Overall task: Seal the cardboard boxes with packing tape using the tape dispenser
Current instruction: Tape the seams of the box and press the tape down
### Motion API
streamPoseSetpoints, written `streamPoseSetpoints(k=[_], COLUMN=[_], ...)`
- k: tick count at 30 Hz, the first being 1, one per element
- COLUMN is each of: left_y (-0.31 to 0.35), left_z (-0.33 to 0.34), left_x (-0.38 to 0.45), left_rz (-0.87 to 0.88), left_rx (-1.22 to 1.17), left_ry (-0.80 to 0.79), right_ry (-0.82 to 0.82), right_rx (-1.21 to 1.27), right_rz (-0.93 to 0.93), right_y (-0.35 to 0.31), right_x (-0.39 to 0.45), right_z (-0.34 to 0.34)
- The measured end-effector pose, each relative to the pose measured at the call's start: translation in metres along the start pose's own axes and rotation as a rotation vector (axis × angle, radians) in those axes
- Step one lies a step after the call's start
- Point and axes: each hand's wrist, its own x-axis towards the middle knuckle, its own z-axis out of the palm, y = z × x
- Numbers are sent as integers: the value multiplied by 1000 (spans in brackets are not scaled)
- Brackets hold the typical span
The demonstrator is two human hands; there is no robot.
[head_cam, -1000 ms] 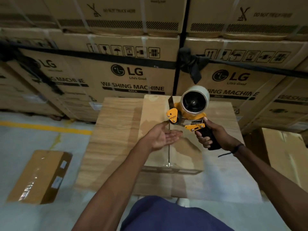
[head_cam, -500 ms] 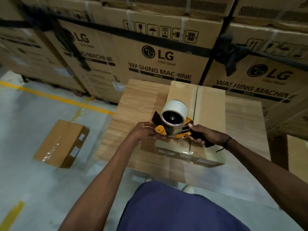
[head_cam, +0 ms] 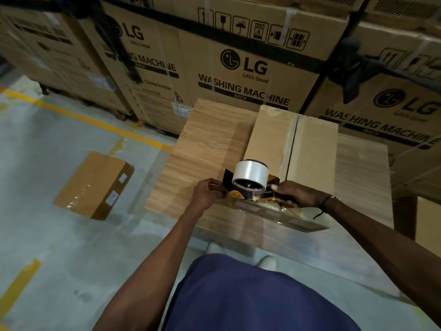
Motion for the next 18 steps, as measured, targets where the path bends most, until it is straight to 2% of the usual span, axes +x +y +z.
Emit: streamPoseSetpoints(k=[3,11,18], left_y=[-4,-22,-44], left_z=[-5,13,34], left_x=[-3,-54,-74], left_rz=[30,349,321], left_rx=[-23,146,292], left_ry=[29,54,-76], right_ry=[21,66,93], right_rx=[-76,-120,-107], right_rz=[-30,-22,-29], right_y=[1,0,11], right_x=[-1,-4,-3], right_z=[3,11,17])
